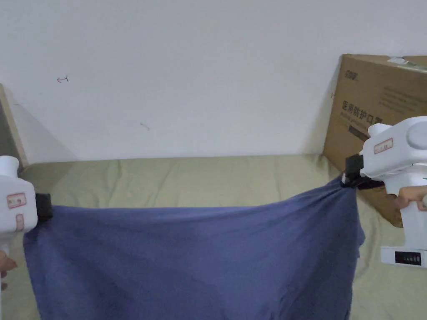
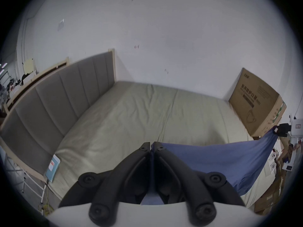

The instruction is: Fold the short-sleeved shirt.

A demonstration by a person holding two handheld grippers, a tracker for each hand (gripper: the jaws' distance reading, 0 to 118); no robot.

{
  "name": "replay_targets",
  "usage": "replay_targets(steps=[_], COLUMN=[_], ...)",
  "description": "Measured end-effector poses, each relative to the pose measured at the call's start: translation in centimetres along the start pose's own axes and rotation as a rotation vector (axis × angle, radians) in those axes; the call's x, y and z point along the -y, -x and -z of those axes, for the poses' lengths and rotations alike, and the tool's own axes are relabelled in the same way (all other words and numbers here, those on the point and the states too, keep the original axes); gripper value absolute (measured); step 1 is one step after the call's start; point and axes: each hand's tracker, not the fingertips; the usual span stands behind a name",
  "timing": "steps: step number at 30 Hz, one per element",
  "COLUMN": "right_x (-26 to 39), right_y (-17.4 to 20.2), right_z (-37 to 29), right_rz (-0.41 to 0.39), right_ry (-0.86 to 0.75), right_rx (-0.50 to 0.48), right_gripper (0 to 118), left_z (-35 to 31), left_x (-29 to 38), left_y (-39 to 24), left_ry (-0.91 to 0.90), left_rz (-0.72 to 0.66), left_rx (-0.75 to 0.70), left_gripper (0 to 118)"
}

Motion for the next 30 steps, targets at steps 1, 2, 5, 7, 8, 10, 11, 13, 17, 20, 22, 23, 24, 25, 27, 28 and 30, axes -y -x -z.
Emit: replay_targets(steps=[1,2,5,7,8,10,11,13,17,20,22,23,24,25,27,28,30], right_x=[-0.9,-1.8,-4.7,-6.7,-8.1,-10.6,-11.9,-14.5,-18.9,-21.4,-22.6,-23.3,-23.6,-23.8,-24.1,-24.2,-23.9], right_y=[0.3,0.7,1.8,2.8,3.2,4.3,5.2,6.4,8.3,9.1,9.5,9.9,10.1,10.2,10.3,10.2,9.8], right_z=[-0.9,-1.7,-3.4,-4.4,-4.7,-5.1,-5.4,-5.6,-6.9,-8.4,-9.5,-10.2,-10.8,-11.5,-12.5,-12.8,-12.9], right_rz=[0.002,0.011,0.024,0.033,0.043,0.053,0.047,0.038,0.049,0.079,0.075,0.059,0.052,0.049,0.037,0.029,0.007], right_ry=[-0.02,-0.039,-0.078,-0.11,-0.118,-0.129,-0.14,-0.17,-0.217,-0.254,-0.276,-0.288,-0.306,-0.332,-0.345,-0.349,-0.358], right_rx=[0.002,-0.001,-0.017,-0.029,-0.043,-0.05,-0.051,-0.024,-0.02,-0.043,-0.033,-0.022,-0.01,-0.016,0.003,0.005,0.037], right_gripper=[3,3,3,3,3,3,3,3,3,3,3,3,3,3,3,3,3], left_z=[-0.6,-1.2,-2.4,-2.8,-2.8,-2.8,-2.8,-2.6,-2.1,-1.5,-1.4,-1.2,-1.2,-1.2,-0.8,-0.5,0.2], left_x=[-1.3,-2.7,-6.4,-8.7,-10.0,-12.5,-13.8,-16.0,-20.0,-22.8,-24.1,-24.8,-25.1,-25.4,-26.0,-26.2,-26.3], left_y=[-0.1,-0.1,0.2,0.6,0.7,0.9,0.9,0.5,0.3,0.8,0.6,0.2,-0.3,-0.8,-1.7,-2.1,-2.5], left_ry=[-0.022,-0.046,-0.112,-0.135,-0.146,-0.165,-0.173,-0.201,-0.25,-0.296,-0.309,-0.317,-0.332,-0.353,-0.38,-0.392,-0.393], left_rz=[-0.003,-0.004,-0.006,-0.004,0.0,-0.01,-0.005,0.007,0.039,-0.031,-0.042,-0.018,0.005,0.024,0.054,0.036,0.012], left_rx=[-0.005,-0.008,-0.029,-0.045,-0.048,-0.055,-0.056,-0.068,-0.069,-0.049,-0.051,-0.053,-0.071,-0.086,-0.11,-0.097,-0.072], left_gripper=[2,2,2,2,2,2,2,2,2,2,2,2,2,2,2,2,2])
